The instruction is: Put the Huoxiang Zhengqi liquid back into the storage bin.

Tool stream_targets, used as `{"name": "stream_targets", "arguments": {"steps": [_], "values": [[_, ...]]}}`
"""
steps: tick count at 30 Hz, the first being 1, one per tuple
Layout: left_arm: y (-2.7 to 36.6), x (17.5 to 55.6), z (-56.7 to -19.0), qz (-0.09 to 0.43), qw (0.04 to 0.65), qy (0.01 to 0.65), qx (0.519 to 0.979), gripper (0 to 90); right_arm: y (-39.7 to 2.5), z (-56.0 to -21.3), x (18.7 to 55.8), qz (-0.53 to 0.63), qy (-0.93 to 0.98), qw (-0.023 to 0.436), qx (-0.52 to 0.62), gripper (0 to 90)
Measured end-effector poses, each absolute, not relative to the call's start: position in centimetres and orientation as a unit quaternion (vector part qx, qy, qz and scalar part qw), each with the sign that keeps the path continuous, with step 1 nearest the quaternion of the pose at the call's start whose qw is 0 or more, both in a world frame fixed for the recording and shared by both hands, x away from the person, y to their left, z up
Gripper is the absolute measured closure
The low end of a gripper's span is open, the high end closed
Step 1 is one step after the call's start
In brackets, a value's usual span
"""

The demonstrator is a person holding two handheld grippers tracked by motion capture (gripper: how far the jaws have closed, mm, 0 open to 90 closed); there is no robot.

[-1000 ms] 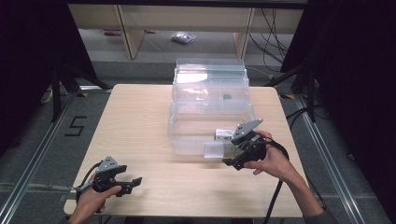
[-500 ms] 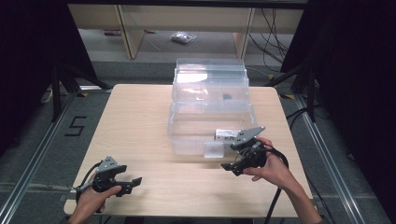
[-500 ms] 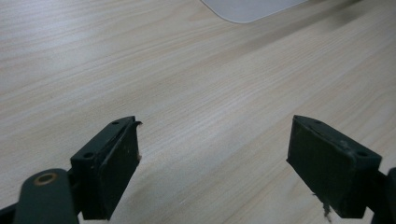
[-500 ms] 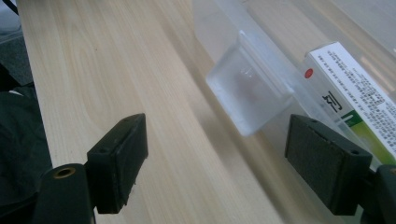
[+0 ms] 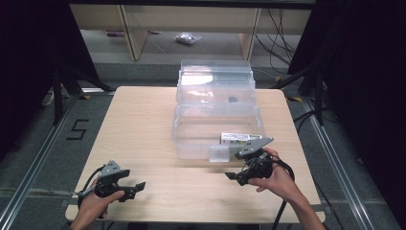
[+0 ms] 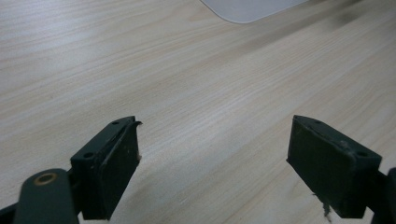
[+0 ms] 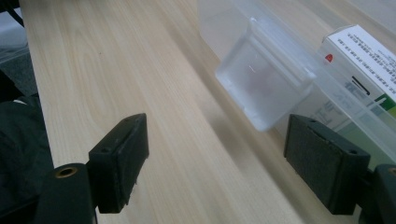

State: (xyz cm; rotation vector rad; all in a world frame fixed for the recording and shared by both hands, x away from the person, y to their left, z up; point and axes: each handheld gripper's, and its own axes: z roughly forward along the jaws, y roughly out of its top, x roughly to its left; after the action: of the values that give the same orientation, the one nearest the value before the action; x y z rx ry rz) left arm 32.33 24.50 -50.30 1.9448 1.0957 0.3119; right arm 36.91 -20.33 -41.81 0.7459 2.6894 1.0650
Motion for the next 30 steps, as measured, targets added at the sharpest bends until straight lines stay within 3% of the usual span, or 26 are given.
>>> {"name": "stream_targets", "arguments": {"steps": [30], "values": [[24.5, 32.3, -50.2, 0.125, 0.428, 0.437, 0.781, 15.9, -21.3, -44.6, 35.4, 0.376, 0.882, 0.076, 0.273, 19.0]]}}
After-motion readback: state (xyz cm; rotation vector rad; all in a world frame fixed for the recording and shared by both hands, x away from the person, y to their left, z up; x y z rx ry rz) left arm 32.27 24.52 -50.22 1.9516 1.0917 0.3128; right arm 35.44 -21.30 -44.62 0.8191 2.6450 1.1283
